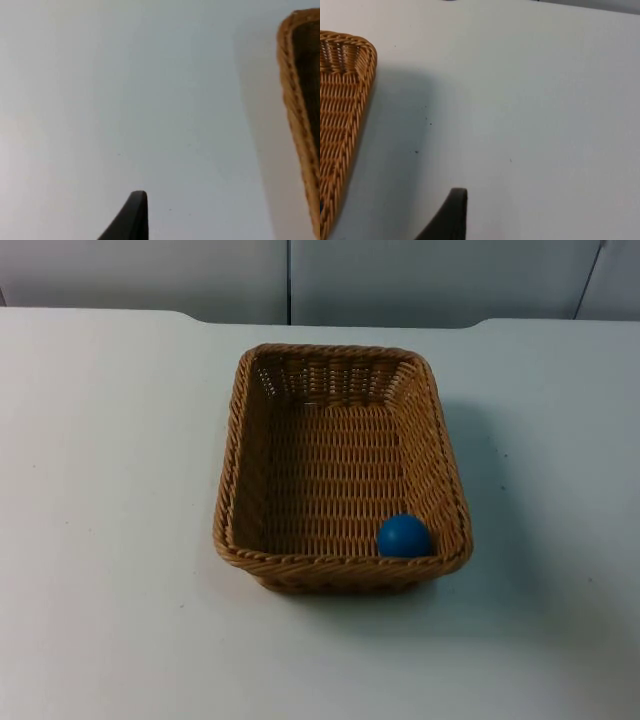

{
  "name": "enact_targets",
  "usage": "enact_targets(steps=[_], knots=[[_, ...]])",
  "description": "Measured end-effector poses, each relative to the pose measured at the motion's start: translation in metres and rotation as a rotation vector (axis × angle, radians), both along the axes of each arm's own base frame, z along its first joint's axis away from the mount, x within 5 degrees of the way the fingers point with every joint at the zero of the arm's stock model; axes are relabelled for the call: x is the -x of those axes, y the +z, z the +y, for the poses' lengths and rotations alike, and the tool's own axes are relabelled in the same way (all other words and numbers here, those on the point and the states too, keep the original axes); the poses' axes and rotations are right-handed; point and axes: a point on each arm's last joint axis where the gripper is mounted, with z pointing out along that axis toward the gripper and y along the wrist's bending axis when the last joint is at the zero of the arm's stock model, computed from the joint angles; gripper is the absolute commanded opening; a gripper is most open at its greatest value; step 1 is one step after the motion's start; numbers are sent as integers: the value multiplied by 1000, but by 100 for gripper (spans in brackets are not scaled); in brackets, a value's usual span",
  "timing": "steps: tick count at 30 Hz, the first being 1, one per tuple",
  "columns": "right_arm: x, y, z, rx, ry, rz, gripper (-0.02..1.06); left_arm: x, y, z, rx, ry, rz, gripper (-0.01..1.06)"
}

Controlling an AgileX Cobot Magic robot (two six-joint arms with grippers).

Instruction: Pick up the basket with the left hand and place the ball into the basket with the right hand.

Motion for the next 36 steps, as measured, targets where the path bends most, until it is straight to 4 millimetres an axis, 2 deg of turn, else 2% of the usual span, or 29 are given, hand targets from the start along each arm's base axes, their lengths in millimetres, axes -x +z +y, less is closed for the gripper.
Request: enact_targets(steps=[3, 4, 8, 9, 13, 14, 17, 19, 26, 30, 31, 35, 36], knots=[[0, 0, 0, 0, 0, 0, 105, 13, 4, 20, -33, 12, -41, 105], [0, 0, 0, 0, 0, 0, 105, 13, 4, 20, -33, 12, -41, 105], [0, 0, 0, 0, 0, 0, 105, 41, 15, 37, -45, 42, -90, 105], [0, 0, 0, 0, 0, 0, 105, 41, 15, 37, -45, 42, -90, 105], [0, 0, 0, -1, -1, 0, 105, 79, 42, 43, -37, 44, -218, 105], [0, 0, 0, -1, -1, 0, 105, 79, 42, 43, -37, 44, -218, 105], [0, 0, 0, -16, -14, -1, 105, 111, 64, 49, -42, 46, -327, 105], [2, 2, -1, -27, -27, -11, 105, 126, 68, 52, -48, 47, -358, 105], [22, 11, -8, -8, -67, -19, 105, 152, 56, 57, -78, 46, -361, 105], [43, 20, -12, -13, -82, -43, 105, 171, 43, 60, -68, 60, -357, 105], [43, 20, -12, -13, -82, -43, 105, 171, 43, 60, -68, 60, -357, 105], [69, 33, -16, -49, -102, -126, 105, 192, 35, 63, -55, 74, -377, 105], [69, 33, -16, -49, -102, -126, 105, 192, 35, 63, -55, 74, -377, 105]])
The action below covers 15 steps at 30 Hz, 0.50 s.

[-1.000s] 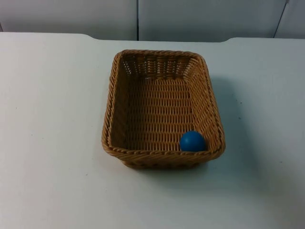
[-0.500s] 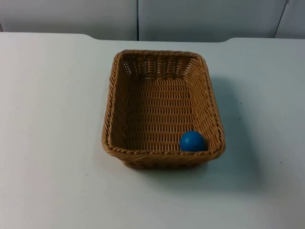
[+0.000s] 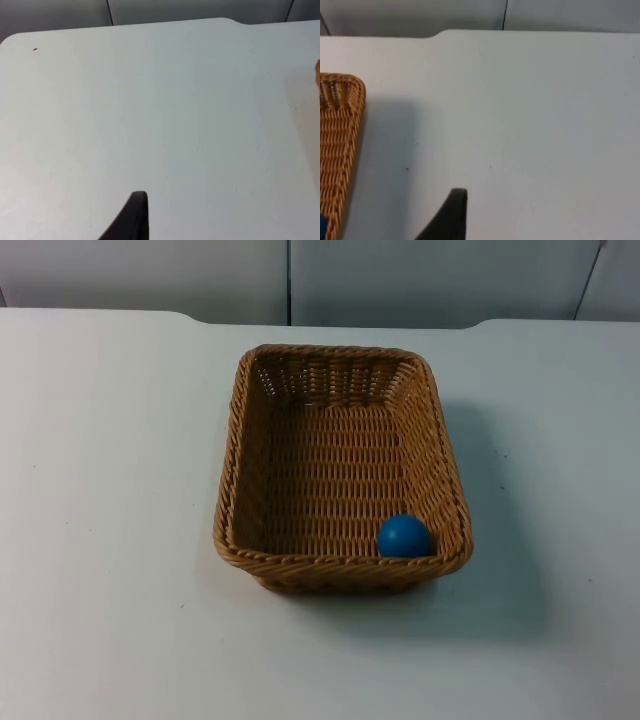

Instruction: Pick up the basket with the left hand and place the ball into the basket with the right hand.

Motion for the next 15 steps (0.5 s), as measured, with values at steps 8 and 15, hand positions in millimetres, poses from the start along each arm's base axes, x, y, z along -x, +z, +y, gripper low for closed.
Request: enact_targets(steps=[8, 15], knots=[[49, -13, -7, -43, -21, -39, 105, 47, -6, 7, 17, 6, -99, 105], [86, -42, -12, -71, -10, -104, 105, 86, -5, 12, -14, -17, -183, 105]])
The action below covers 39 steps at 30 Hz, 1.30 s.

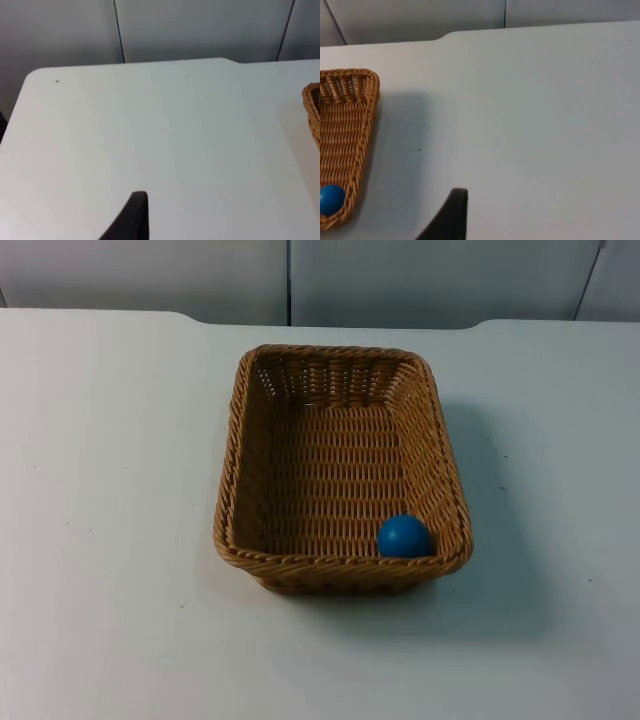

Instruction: Pick up the basket with the left hand and place the ball into the basket with the right hand.

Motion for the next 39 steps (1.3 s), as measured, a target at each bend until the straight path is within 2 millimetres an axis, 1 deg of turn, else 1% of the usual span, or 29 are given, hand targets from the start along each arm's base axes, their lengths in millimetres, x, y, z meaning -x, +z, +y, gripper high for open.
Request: enact_targets(steps=[4, 5, 9, 11, 12, 13, 14, 15, 16, 18, 19, 21, 24, 25, 28, 29, 30, 33, 39], knots=[[19, -6, -2, 22, 26, -59, 105, 20, -5, 0, -46, -82, 24, 105], [19, -6, -2, 22, 26, -59, 105, 20, -5, 0, -46, -82, 24, 105], [29, -8, -1, -10, 50, -73, 105, 34, -11, 2, -53, -111, 68, 105], [29, -9, 0, -14, 52, -68, 105, 37, -12, 2, -47, -113, 67, 105], [28, -13, 1, -17, 57, -56, 105, 38, -13, 2, -40, -118, 66, 105], [26, -18, 1, -19, 59, -37, 105, 39, -16, 1, -32, -124, 69, 105], [24, -29, 3, -27, 69, -3, 105, 38, -26, -1, -17, -137, 96, 105], [24, -29, 3, -27, 69, -3, 105, 38, -26, -1, -17, -137, 96, 105], [24, -36, 4, -30, 83, 20, 105, 36, -34, -3, -6, -147, 126, 105], [26, -44, 7, -25, 127, 35, 105, 35, -48, -5, 6, -157, 164, 105], [26, -44, 7, -25, 127, 35, 105, 35, -48, -5, 6, -157, 164, 105], [31, -46, 8, -16, 158, 17, 105, 36, -57, -5, 12, -161, 173, 105], [40, -47, 7, -6, 167, -5, 105, 38, -64, -5, 13, -162, 163, 105], [40, -47, 7, -6, 167, -5, 105, 38, -64, -5, 13, -162, 163, 105], [49, -48, 6, -8, 172, -48, 105, 40, -69, -5, 14, -162, 157, 105], [51, -52, 6, -12, 174, -53, 105, 41, -69, -4, 12, -160, 150, 105], [51, -52, 6, -12, 174, -53, 105, 41, -69, -4, 12, -160, 150, 105], [53, -63, 7, -18, 183, -31, 105, 43, -69, -3, 12, -159, 133, 105], [54, -63, 9, -30, 200, -33, 105, 47, -69, -7, 58, -188, 126, 105]])
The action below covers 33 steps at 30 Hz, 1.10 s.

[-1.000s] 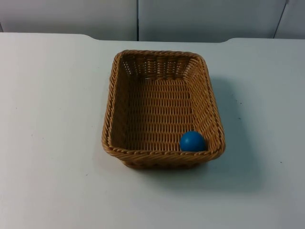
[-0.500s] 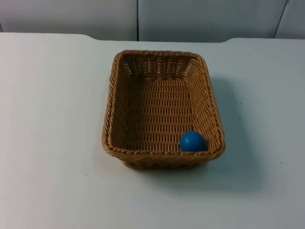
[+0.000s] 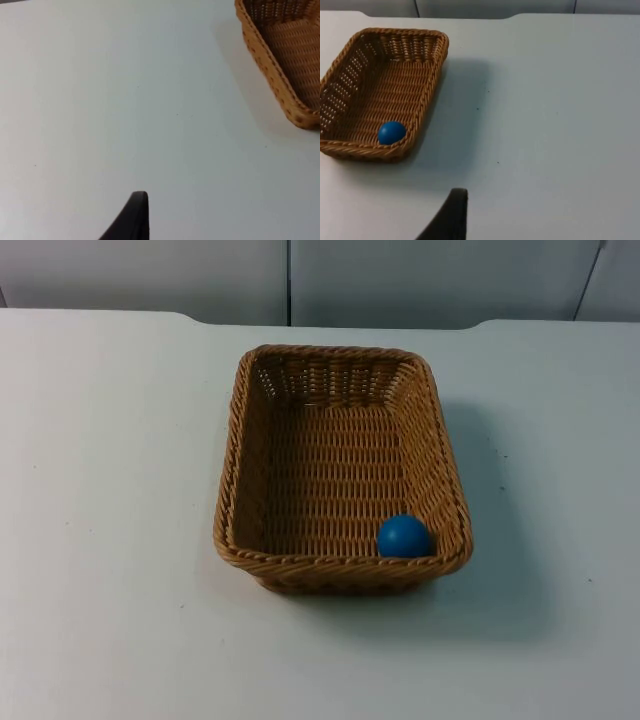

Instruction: Pick up the basket with the left hand and place the ball into the basket with the right hand.

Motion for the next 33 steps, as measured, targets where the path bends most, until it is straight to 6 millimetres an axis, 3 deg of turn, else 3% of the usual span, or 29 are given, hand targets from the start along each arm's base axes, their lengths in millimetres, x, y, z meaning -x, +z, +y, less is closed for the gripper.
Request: enact_targets(steps=[20, 26, 33], knots=[[1, 0, 4, 3, 50, -2, 105, 2, -2, -1, 4, -23, -8, 105], [1, 0, 4, 2, 51, -1, 105, 14, -2, 1, 19, -24, -76, 105], [1, 0, 5, -4, 55, -1, 105, 15, 4, 1, 27, -23, -113, 105]])
